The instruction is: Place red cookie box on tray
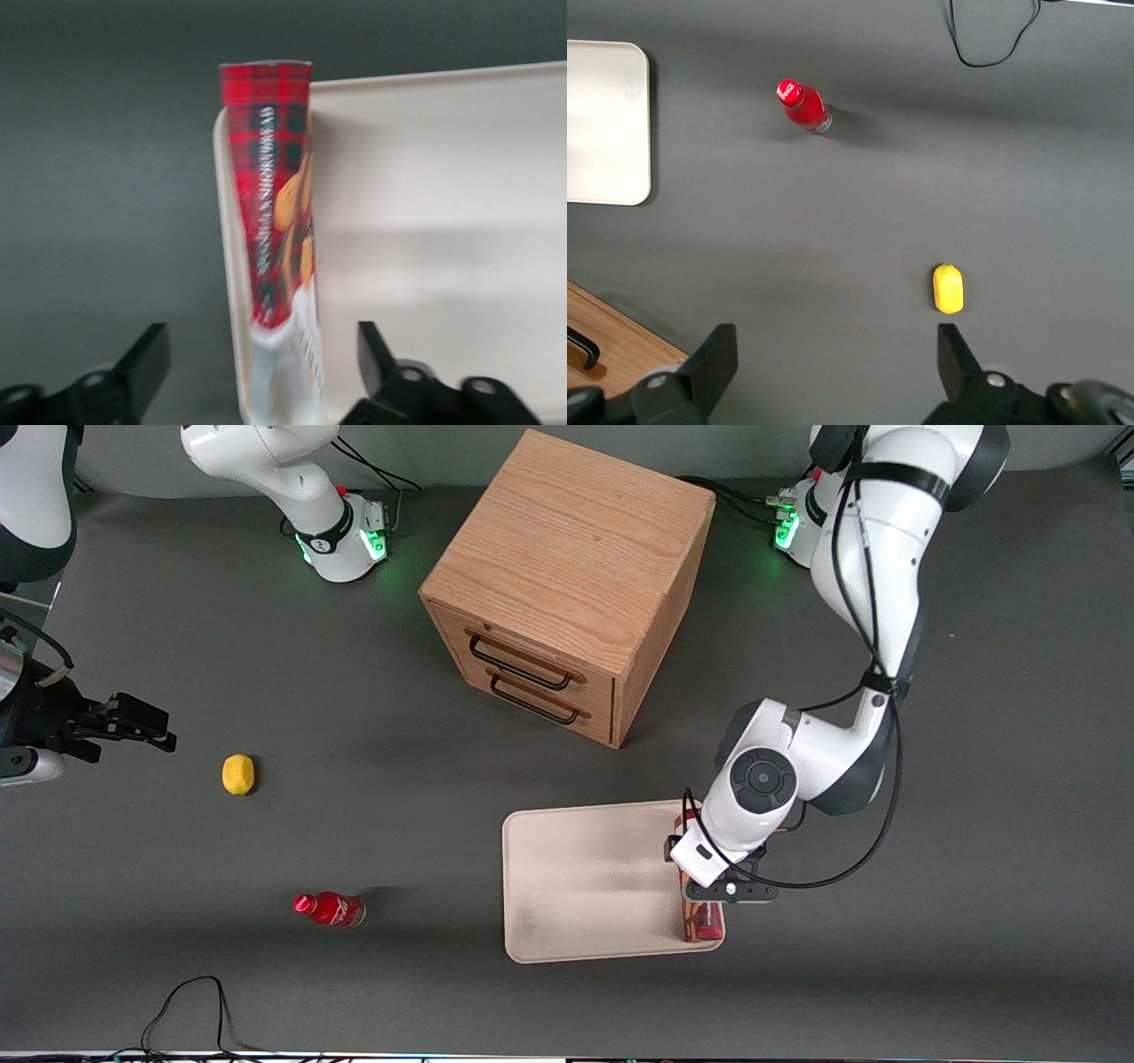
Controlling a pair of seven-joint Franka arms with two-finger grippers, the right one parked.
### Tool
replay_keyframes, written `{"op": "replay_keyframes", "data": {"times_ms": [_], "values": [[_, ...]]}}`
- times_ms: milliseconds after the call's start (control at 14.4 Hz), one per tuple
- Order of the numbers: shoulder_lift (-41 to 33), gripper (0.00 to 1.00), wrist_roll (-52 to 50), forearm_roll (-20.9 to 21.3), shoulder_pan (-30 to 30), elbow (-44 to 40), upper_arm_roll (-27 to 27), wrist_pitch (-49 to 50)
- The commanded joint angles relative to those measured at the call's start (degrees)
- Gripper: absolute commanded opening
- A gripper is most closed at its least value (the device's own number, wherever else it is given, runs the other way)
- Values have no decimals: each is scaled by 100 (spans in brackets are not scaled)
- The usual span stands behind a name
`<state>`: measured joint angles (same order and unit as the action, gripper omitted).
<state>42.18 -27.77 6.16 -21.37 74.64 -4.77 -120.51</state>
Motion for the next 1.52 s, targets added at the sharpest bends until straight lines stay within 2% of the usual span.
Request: {"op": "replay_keyframes", "data": {"times_ms": [0,208,554,970,1248,1455], "values": [[-999,100,-106,-18,2,165,-15,1026],[-1799,100,-106,-211,1,112,-15,1976],[-2907,100,-62,-212,115,112,20,2830],[-3734,100,420,-343,1273,340,-15,3288],[-3805,100,1324,-554,2092,367,-15,3288],[-3805,100,1738,-546,2418,516,-6,3201]]}}
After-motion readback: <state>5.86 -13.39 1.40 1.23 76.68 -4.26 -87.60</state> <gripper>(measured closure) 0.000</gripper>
